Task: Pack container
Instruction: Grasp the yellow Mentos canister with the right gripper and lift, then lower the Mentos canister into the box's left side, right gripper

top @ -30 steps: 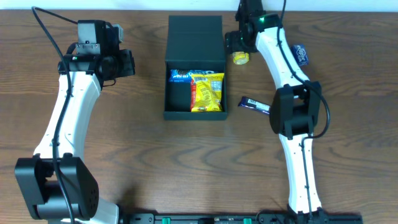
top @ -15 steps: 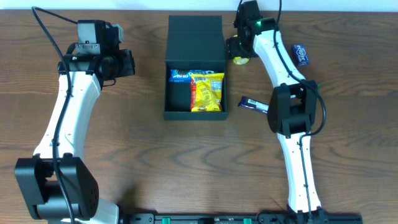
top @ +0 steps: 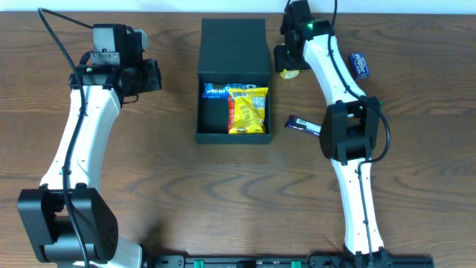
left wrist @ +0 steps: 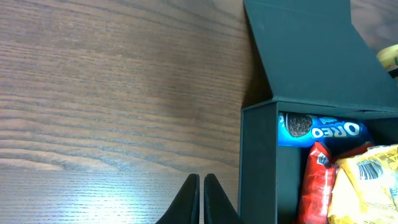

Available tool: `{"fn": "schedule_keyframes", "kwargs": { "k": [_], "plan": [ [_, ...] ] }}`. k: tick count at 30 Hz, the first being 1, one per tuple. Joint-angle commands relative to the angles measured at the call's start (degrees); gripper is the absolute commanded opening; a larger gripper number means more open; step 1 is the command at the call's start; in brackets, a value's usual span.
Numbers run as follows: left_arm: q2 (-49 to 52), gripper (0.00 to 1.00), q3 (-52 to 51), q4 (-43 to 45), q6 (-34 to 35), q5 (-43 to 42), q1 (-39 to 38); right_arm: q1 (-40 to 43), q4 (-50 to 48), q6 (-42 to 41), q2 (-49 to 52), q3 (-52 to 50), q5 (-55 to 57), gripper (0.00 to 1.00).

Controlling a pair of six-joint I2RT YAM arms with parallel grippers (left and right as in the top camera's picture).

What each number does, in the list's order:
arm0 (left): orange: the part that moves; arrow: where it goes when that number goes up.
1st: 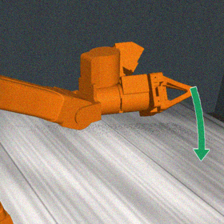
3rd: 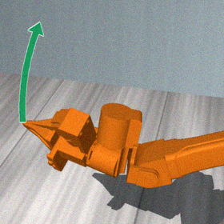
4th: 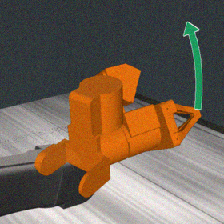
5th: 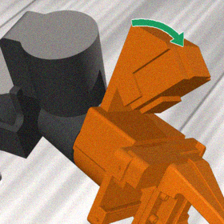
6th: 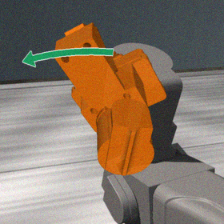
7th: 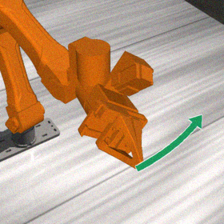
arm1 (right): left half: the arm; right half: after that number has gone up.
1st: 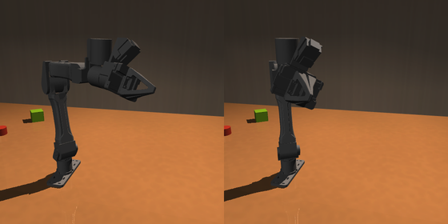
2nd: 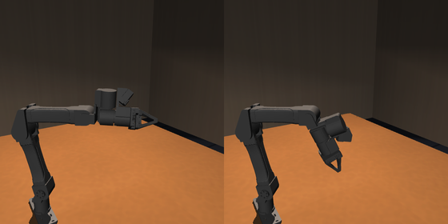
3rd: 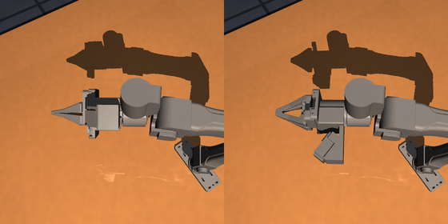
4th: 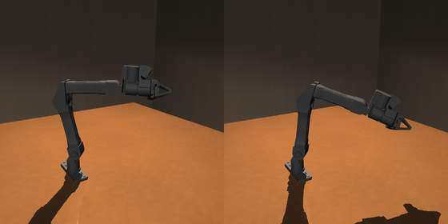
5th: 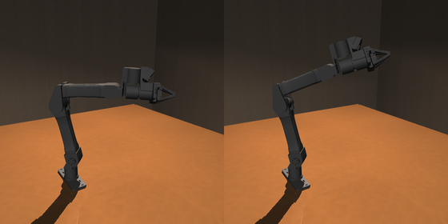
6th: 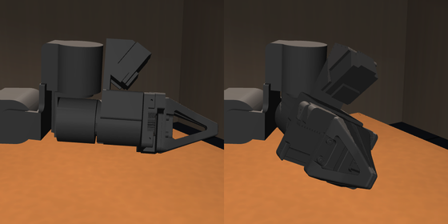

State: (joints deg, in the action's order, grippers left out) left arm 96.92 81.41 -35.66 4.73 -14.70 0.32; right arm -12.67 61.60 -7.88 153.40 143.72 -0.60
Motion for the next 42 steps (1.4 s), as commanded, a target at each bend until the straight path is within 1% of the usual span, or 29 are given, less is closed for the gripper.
{"fn": "schedule_keyframes", "kwargs": {
  "k": [1, 5, 7, 9, 16, 21, 25, 27, 29, 32, 35, 37, 39, 42],
  "plan": [
    [0.1, 0.06, 0.1, -0.1, 0.6, -0.4, 0.0, 0.0, 0.8, 0.2, 0.5, 5.5, 0.4, 0.43],
    [0.1, 0.06, 0.1, -0.1, 0.6, -0.4, 0.0, 0.0, 2.6, 0.3, -0.9, 10.4, 0.4, 0.38],
    [0.1, 0.06, 0.1, -0.1, 0.6, -0.4, 0.0, 0.0, 3.4, 0.3, -3.0, 11.6, 0.4, 0.33],
    [0.1, 0.06, 0.1, -0.1, 0.6, -0.4, 0.0, 0.0, 4.3, 0.3, -5.4, 11.9, 0.4, 0.29],
    [0.1, 0.06, 0.1, 0.6, 0.6, -0.3, 0.0, -1.2, 12.4, 0.2, -15.4, 11.8, -0.3, 0.22],
    [0.1, 0.06, 0.1, 1.3, 0.6, -0.3, 0.0, -4.0, 14.8, 0.2, -20.5, 11.7, -5.6, 0.2],
    [0.1, 0.06, 0.1, 1.2, 0.4, -0.3, 0.0, -6.9, 15.7, -0.3, -24.7, 9.9, -6.1, 0.19],
    [0.1, 0.06, 0.1, 1.2, 0.4, -0.3, 0.0, -8.3, 15.7, -0.9, -27.5, 6.8, -6.1, 0.19],
    [0.1, 0.06, 0.1, 1.2, 0.3, -0.3, 0.0, -9.4, 15.1, -1.2, -31.5, 0.6, -6.0, 0.18],
    [0.1, 0.06, 0.1, 1.2, -0.3, -0.2, 0.0, -9.7, 12.3, -1.3, -38.3, -11.9, -5.9, 0.17],
    [0.1, 0.06, 0.1, 1.3, -0.9, -0.2, 0.0, -9.9, 8.9, -2.2, -42.4, -21.9, -5.9, 0.17],
    [0.1, 0.06, 0.1, 1.4, -1.4, -0.2, 0.0, -11.3, 8.0, -3.9, -42.8, -25.7, -5.9, 0.17],
    [0.1, 0.06, 0.1, 1.4, -1.8, -0.2, 0.0, -14.6, 6.4, -6.6, -41.4, -28.4, -5.9, 0.16],
    [0.1, 0.06, 0.1, 1.4, -1.8, -0.2, 0.0, -18.8, 4.0, -10.1, -39.1, -30.5, -5.9, 0.15]
  ]
}}
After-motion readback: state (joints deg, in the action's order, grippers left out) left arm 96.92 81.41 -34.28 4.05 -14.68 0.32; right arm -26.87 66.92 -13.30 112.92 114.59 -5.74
